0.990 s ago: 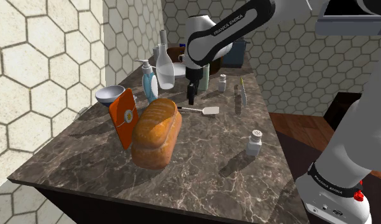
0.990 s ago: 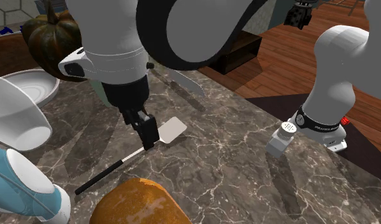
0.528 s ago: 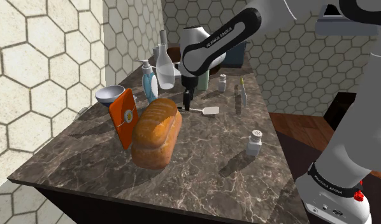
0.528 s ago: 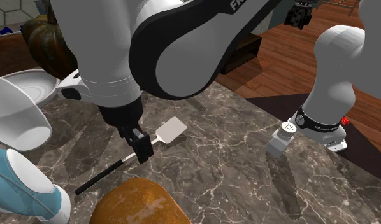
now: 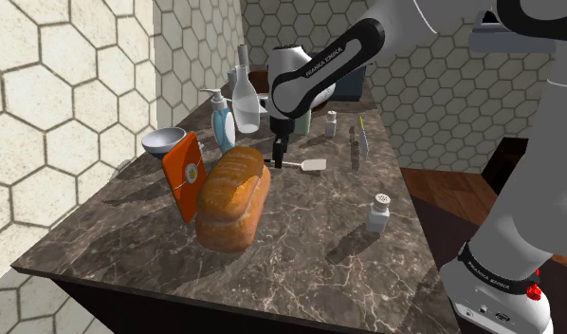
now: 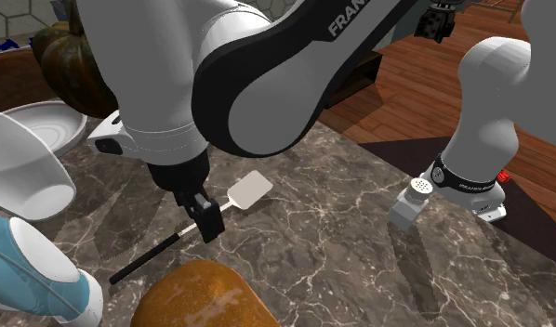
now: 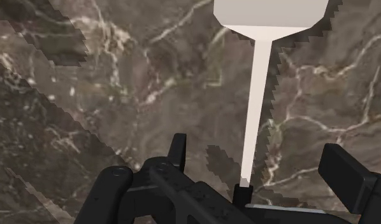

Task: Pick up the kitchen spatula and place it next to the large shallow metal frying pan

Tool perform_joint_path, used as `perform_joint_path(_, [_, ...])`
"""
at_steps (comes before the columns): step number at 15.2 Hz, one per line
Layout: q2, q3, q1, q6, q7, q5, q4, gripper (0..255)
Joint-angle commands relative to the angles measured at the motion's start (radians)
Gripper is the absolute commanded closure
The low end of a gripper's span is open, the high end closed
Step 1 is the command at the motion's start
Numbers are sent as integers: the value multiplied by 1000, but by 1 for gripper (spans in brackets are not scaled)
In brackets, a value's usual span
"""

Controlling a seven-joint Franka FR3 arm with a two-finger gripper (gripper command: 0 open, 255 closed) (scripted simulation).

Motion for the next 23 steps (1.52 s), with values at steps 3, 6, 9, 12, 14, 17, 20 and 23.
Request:
perform_joint_path(3, [0, 0, 0, 0, 0, 0, 0, 255])
perform_joint_path(6, [0, 0, 0, 0, 0, 0, 0, 255])
perform_joint_path(9, [0, 0, 0, 0, 0, 0, 0, 255])
perform_joint_path(12, [-7, 0, 0, -12, 0, 1, 4, 255])
perform_joint_path(14, [-22, 0, -1, -36, 0, 2, 14, 255])
perform_joint_path(17, [-42, 1, -1, -73, -1, 3, 30, 255])
perform_joint_path(20, [-61, 1, -2, -110, -1, 4, 48, 255])
perform_joint_path(23, [-78, 1, -2, -147, -1, 6, 69, 255])
